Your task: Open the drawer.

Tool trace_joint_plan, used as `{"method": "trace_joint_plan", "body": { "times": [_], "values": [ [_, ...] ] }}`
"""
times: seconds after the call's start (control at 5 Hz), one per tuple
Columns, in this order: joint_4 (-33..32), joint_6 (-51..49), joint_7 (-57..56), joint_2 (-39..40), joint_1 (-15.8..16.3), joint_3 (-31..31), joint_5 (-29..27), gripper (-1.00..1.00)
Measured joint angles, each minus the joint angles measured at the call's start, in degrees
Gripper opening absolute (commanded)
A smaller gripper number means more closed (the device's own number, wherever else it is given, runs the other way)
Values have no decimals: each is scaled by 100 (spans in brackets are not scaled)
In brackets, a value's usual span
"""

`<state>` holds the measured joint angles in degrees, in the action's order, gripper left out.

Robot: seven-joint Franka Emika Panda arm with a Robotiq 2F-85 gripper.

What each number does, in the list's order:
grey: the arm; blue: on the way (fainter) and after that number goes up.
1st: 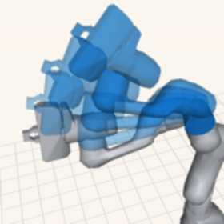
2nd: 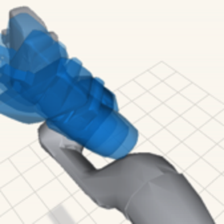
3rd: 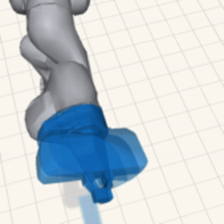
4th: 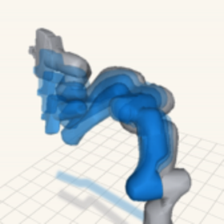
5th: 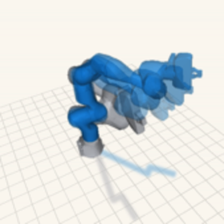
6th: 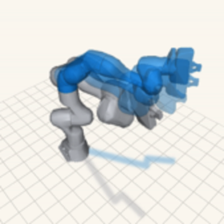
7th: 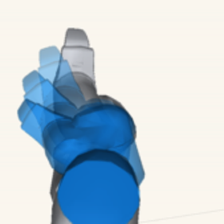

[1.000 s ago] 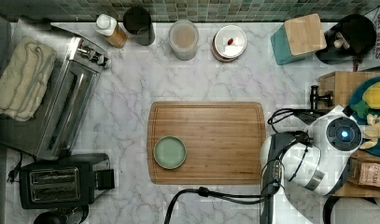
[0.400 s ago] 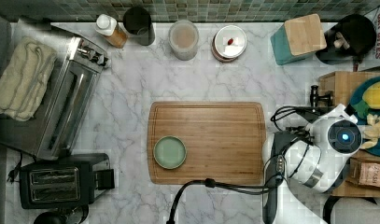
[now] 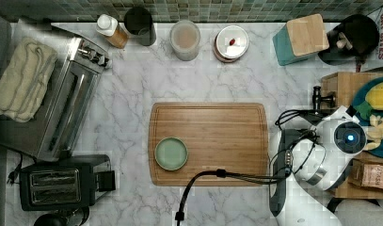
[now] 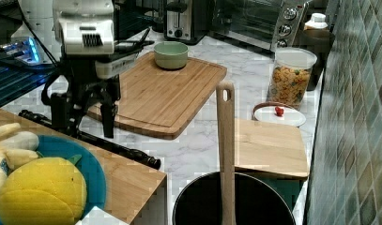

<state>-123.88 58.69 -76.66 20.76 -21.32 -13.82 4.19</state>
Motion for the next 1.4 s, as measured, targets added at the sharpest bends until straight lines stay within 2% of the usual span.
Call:
{"method": "trace_joint_plan", "body": {
  "times": [0.6,1.0,1.4],
  "values": [
    [-78,-327,246,-144,101,46,-31,100],
    [-436,-266,1500,-520,361,155,-106,100],
    [-850,-168,2151,-776,749,316,-147,100]
  ]
}}
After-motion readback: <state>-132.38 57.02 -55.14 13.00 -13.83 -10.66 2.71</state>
